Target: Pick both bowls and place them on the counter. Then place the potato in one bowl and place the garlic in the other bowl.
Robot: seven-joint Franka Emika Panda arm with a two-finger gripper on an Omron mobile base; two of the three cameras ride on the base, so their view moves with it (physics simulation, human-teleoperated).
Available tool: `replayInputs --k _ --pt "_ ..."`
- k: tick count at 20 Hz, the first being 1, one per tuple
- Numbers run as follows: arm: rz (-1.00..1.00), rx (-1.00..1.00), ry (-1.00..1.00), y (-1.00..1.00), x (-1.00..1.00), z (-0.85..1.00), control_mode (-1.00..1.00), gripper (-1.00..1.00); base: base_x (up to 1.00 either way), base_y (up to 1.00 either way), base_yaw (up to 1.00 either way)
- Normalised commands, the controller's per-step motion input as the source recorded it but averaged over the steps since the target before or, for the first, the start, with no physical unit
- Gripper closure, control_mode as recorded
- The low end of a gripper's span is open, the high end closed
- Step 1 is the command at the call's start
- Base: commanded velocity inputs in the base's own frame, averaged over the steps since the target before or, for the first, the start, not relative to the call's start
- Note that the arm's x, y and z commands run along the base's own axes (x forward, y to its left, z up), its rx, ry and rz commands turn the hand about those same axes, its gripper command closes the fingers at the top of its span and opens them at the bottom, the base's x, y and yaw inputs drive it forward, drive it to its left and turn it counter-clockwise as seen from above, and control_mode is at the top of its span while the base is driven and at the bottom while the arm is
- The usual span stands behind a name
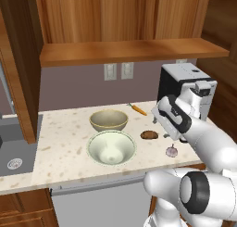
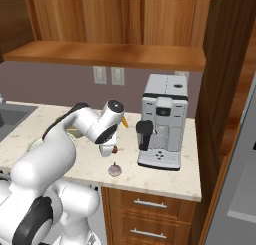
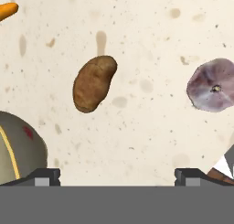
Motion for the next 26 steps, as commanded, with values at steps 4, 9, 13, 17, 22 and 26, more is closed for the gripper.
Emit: replayInputs --k 4,9,13,17,22,26 --pt "-0.08 0.0 0.08 0.0 0.31 -0.22 -1.0 -1.0 0.0 0.0 0.0" --pt "-0.11 0.0 0.08 0.0 0.36 -0.19 -1.0 -1.0 0.0 0.0 0.0" --pt "-0.1 0.0 0.06 -0.04 0.35 -0.23 -1.0 -1.0 0.0 0.0 0.0" --pt "-0.08 0.0 0.11 -0.01 0.32 -0.34 -1.0 -1.0 0.0 0.0 0.0" --pt "-0.07 0.0 0.14 0.0 0.35 -0.34 -1.0 -1.0 0.0 0.0 0.0" --pt "-0.03 0.0 0.15 -0.03 0.34 -0.29 -1.0 -1.0 0.0 0.0 0.0"
